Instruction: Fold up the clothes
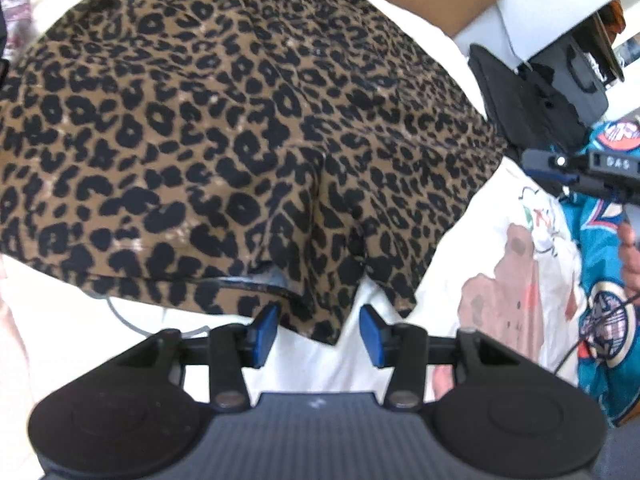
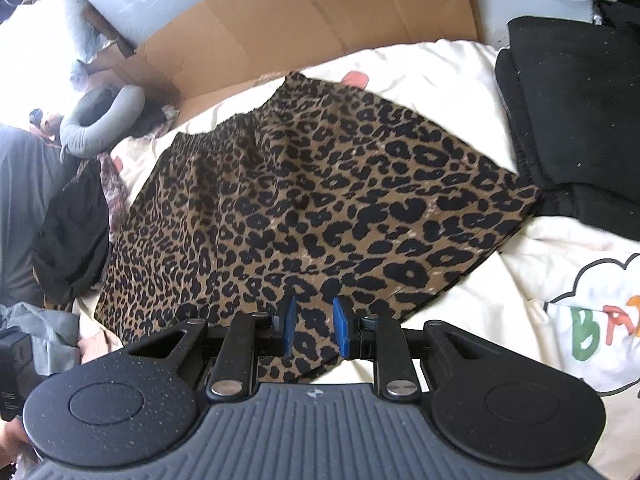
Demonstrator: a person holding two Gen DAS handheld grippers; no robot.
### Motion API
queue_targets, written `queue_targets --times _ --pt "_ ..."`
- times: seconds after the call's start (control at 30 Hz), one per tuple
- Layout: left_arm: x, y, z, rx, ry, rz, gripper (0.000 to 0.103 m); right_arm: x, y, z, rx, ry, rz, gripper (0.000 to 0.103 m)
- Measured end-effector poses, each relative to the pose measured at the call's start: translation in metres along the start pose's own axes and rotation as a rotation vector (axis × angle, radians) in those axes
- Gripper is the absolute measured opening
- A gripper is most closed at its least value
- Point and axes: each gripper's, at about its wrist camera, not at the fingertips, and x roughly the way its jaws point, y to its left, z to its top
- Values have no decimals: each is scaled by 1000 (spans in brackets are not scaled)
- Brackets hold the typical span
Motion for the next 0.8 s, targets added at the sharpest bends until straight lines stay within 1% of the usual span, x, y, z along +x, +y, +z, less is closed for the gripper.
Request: queue_targets --times 0.1,0.13,0.17,0.23,0.33,0.53,0.57,0.63,0.73,0.8 --pt "9 0 0 0 -10 -12 45 4 3 -3 -5 20 15 22" --pt "11 0 0 2 -16 -18 37 7 2 -4 -1 27 25 22" --pt "13 0 0 10 -19 -24 23 9 2 -4 6 35 38 22" --pt "15 -3 0 33 -24 -38 5 13 4 -5 13 54 64 22" --pt "11 -10 -2 85 -52 -64 5 22 9 -6 8 82 98 22" --pt "7 -29 -11 205 -70 -80 4 44 31 -9 -19 167 183 22" --pt "7 -31 -12 212 -72 -83 4 48 36 -10 -24 185 200 22" --pt "7 -28 -14 195 -75 -97 4 59 44 -11 -33 227 234 22" --pt "8 -22 -15 166 -73 -115 4 76 56 -21 -43 299 276 22" --pt "8 -20 -19 167 -64 -116 4 88 62 -29 -40 345 296 22"
